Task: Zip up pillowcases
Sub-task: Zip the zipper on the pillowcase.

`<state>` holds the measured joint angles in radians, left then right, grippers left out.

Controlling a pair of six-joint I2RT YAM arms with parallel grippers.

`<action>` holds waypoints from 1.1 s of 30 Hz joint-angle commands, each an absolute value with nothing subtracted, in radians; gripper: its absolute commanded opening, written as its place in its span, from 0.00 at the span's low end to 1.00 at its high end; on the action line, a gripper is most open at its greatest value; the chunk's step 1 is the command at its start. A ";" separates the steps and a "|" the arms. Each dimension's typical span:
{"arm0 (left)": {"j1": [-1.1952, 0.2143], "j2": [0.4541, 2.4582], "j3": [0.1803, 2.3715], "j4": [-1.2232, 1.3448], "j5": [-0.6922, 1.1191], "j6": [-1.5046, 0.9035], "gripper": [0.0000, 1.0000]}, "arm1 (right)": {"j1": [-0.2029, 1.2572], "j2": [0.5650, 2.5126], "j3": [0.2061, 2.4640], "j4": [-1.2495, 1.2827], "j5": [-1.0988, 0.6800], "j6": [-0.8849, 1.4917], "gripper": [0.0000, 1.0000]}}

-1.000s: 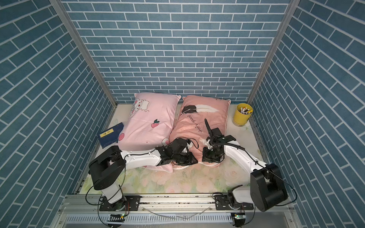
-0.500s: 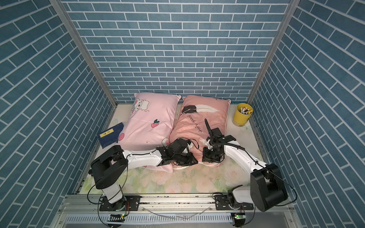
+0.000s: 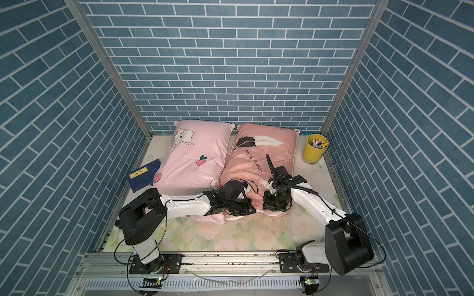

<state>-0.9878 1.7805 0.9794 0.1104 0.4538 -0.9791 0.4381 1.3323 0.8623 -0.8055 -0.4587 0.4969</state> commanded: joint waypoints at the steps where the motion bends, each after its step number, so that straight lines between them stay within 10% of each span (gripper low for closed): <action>1: -0.983 1.787 0.978 0.103 0.455 -0.968 0.00 | 0.434 1.309 0.877 -0.882 -0.452 0.467 0.00; 33: -0.981 1.515 0.752 -0.250 0.361 -0.891 0.00 | 0.328 1.283 0.918 -0.947 -0.223 0.445 0.00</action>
<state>-0.9859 1.5425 0.7593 -0.1551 0.4007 -0.9215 0.3424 1.3094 0.8761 -0.9054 -0.2825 0.4652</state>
